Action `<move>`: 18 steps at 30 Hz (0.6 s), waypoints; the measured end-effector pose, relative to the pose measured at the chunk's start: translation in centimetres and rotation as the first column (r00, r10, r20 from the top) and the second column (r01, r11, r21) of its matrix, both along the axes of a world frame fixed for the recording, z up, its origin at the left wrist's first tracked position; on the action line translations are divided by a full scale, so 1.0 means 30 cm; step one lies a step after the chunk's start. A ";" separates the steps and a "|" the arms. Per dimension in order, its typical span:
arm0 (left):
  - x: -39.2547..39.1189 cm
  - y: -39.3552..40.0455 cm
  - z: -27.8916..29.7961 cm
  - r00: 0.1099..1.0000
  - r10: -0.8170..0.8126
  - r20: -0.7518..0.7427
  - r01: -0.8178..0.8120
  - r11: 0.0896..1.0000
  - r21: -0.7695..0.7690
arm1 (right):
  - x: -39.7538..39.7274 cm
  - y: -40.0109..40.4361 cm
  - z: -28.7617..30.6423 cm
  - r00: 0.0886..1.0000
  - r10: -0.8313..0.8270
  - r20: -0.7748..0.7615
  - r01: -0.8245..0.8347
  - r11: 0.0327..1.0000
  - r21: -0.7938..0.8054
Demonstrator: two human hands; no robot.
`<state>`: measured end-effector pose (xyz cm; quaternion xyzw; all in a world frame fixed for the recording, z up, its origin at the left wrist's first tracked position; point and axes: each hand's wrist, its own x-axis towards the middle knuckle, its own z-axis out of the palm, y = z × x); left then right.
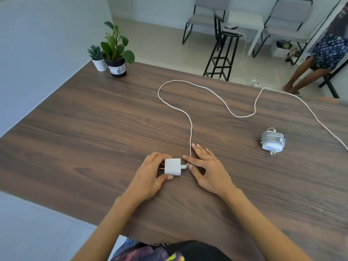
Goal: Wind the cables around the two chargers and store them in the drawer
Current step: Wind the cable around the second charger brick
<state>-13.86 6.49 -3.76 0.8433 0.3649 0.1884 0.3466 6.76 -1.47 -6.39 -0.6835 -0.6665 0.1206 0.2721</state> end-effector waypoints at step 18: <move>-0.035 0.026 0.085 0.960 0.153 0.236 -0.062 0.934 -0.352 | 0.101 0.062 0.150 0.973 -0.147 -0.180 0.198 0.930 0.309</move>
